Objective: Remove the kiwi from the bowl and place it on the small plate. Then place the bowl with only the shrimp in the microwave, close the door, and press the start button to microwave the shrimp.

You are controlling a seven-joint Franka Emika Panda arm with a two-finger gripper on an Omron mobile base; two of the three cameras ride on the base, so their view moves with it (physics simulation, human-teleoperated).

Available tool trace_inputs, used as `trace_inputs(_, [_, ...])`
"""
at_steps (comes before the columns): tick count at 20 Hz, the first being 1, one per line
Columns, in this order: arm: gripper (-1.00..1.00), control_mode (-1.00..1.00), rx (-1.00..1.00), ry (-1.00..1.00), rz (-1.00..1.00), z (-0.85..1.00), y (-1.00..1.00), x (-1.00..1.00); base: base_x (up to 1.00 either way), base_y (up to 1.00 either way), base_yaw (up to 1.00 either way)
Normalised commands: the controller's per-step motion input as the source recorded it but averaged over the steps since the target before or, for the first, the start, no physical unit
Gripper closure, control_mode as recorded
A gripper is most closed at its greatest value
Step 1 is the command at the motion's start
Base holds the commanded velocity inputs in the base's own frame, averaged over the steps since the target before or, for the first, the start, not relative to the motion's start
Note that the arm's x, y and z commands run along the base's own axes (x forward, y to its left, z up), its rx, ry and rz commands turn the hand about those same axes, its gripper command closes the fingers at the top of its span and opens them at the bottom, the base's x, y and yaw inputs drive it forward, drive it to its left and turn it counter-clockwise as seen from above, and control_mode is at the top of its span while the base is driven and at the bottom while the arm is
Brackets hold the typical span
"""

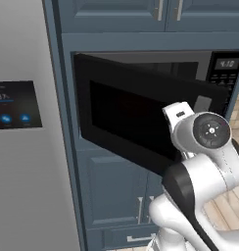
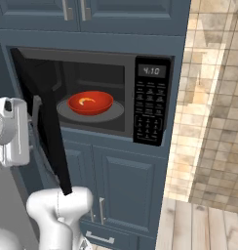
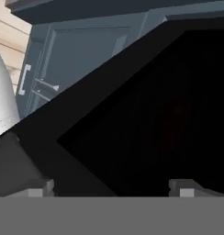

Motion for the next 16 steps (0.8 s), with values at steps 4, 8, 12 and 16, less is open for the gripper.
trace_inputs(4, [-1.00,-1.00,0.00,-0.02,-0.05,0.12,-0.28,0.72,0.00,0.00,0.00])
trace_inputs(8, [-1.00,-1.00,0.01,0.00,-0.16,0.00,0.00,0.93,0.00,0.00,0.00])
trace_inputs(12, [-1.00,-1.00,0.00,-0.02,-0.17,0.00,0.00,0.87,0.00,0.00,0.00])
trace_inputs(16, [-1.00,-1.00,0.01,-0.05,-0.15,0.00,0.00,0.85,0.00,0.00,0.00])
